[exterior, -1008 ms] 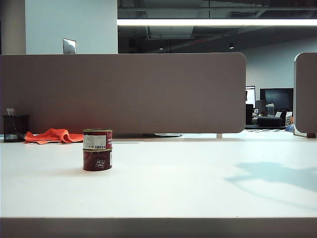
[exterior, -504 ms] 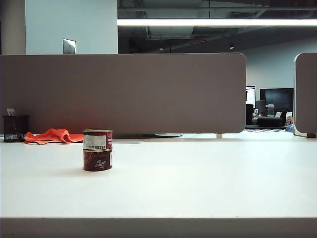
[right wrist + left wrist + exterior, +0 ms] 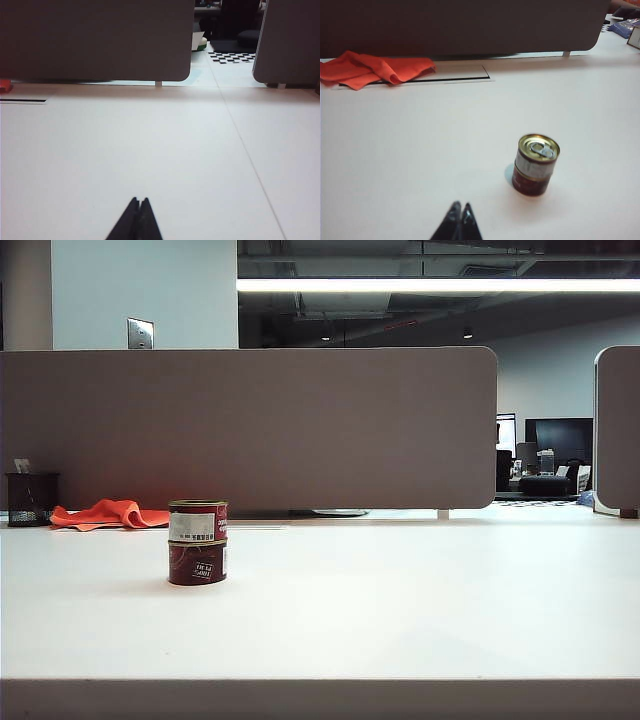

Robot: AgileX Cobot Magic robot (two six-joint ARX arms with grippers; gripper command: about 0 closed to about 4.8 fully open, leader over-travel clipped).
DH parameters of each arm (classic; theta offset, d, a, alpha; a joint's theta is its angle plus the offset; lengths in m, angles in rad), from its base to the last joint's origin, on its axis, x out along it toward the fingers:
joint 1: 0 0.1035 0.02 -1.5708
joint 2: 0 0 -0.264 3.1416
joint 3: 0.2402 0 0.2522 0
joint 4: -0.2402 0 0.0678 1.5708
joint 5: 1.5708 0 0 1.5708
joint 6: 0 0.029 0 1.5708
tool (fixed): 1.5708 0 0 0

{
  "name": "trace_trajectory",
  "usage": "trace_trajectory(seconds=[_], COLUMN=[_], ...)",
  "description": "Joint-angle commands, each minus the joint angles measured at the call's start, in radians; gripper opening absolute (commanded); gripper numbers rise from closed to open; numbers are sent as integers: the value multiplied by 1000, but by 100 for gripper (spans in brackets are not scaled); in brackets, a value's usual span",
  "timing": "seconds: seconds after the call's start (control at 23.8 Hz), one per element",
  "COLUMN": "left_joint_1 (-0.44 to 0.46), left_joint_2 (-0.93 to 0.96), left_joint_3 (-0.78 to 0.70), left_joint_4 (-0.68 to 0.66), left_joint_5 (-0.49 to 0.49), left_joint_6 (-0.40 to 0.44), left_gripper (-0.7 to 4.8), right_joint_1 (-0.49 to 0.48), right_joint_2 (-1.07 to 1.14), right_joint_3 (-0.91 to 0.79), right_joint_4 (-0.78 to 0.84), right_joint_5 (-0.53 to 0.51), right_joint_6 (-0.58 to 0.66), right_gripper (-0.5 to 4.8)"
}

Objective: Stack a can of tomatoes on the right onto the can of tomatoes on the left.

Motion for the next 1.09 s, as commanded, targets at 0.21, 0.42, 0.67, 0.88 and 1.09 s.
trace_trajectory(seconds=[0.21, 0.42, 0.67, 0.88, 1.09], left_joint_1=[1, 1, 1, 1, 1], left_joint_2=[-21, -32, -37, -37, -37], left_joint_3=[-138, -195, -217, -217, -217], left_joint_4=[126, 161, 193, 193, 193], left_joint_5=[21, 45, 43, 19, 19], left_joint_6=[-13, -13, -8, -9, -9], left_gripper=[-6, -6, -6, -5, -5], right_joint_1=[1, 1, 1, 1, 0], right_joint_2=[-35, -40, -40, -40, -40], right_joint_3=[-100, -164, -215, -232, -232], right_joint_4=[36, 35, 62, 89, 85], right_joint_5=[-99, -108, -109, -127, -127], right_joint_6=[-4, -4, -4, -4, -4], right_gripper=[-2, -2, -2, -1, -1])
